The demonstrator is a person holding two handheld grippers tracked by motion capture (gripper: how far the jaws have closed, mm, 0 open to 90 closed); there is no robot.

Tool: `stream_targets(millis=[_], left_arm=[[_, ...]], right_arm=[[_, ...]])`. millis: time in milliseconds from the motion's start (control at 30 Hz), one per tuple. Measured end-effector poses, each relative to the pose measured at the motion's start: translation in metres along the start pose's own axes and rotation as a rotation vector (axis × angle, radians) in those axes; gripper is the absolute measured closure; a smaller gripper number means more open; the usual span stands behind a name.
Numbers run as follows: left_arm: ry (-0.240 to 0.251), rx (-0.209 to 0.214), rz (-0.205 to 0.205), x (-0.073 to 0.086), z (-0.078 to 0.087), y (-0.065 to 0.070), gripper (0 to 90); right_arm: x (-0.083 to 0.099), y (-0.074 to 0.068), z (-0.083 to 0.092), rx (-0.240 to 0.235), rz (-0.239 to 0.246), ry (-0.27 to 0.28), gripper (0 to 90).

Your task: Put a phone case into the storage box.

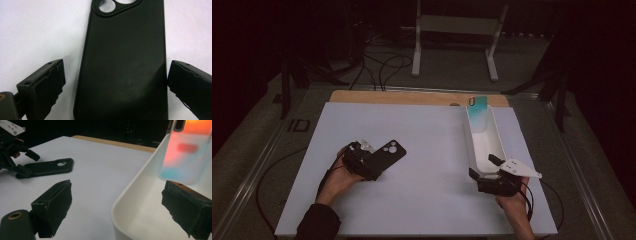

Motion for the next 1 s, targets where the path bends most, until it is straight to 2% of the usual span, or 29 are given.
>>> stream_targets(millis=[233,333,467,600,833,1000], left_arm=[[-0.032,0.028,0.018,0.0017,-0.0056,-0.0009,2.8],[-0.036,0.029,0.018,0.0019,-0.0052,-0.0006,3.8],[-0.065,0.04,0.014,0.0028,-0.0035,0.0006,5.3],[-0.084,0.04,0.009,0.0029,0.0,0.0022,12.3],[-0.086,0.025,0.017,0.0024,0.0014,0.0042,14.8],[-0.059,0.026,0.033,0.0007,0.0025,0.0061,16.1]], right_arm=[[0.0002,0.0001,0.0,0.001,-0.002,0.0,9.2],[0.0006,0.0007,0.0002,0.002,-0.004,-0.001,9.1],[0.0006,0.0001,-0.0002,0.002,-0.002,-0.001,9.2],[0.0008,-0.0009,-0.0003,0.0,0.0,-0.004,9.2],[0.001,-0.0015,-0.0007,-0.001,0.0,-0.005,9.3],[0.0011,-0.0023,-0.0011,-0.002,0.001,-0.008,9.3]])
Point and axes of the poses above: each handheld gripper's, and its own axes: z roughly backward along the jaws, x roughly out of its underside, y roughly to its right, the point moved 6 cm from there along -z, roughly forward along the jaws, and after that the axes turned 1 degree about x, right-handed, at the moved point
